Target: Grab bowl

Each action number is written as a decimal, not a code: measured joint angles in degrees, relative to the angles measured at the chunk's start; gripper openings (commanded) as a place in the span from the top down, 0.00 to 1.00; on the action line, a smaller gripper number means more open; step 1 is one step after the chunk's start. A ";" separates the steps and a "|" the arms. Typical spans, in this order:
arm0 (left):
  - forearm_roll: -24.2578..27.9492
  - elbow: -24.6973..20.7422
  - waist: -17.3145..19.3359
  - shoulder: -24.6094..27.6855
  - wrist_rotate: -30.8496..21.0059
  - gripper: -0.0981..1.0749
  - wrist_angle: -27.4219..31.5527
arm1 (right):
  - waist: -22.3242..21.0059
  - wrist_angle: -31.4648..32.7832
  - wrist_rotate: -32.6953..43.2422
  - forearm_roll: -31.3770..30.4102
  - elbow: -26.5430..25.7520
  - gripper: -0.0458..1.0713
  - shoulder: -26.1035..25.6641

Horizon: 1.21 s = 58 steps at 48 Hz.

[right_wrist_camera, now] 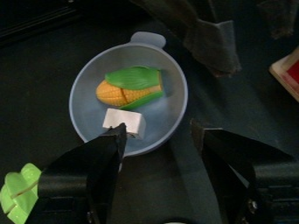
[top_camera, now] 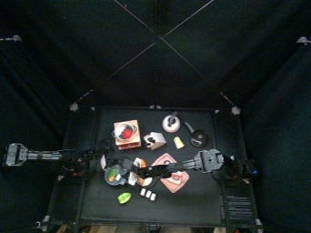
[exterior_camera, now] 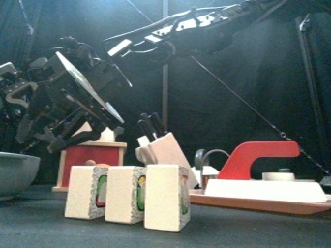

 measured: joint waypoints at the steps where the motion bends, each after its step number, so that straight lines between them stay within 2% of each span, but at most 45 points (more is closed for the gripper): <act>1: 0.00 0.00 0.00 0.00 0.00 0.05 0.00 | -0.09 0.53 0.00 0.53 -0.09 0.14 0.00; 21: 0.00 0.00 0.00 0.00 -0.09 0.05 0.09 | 0.00 6.59 0.09 4.39 -3.43 0.14 2.02; 48: 0.00 0.00 0.00 0.00 0.00 0.05 0.00 | 0.00 7.65 0.09 4.66 -4.66 0.15 3.87; 58: 0.00 0.00 0.00 0.00 -0.09 0.05 0.00 | 0.00 7.65 0.18 5.45 -4.83 0.20 4.13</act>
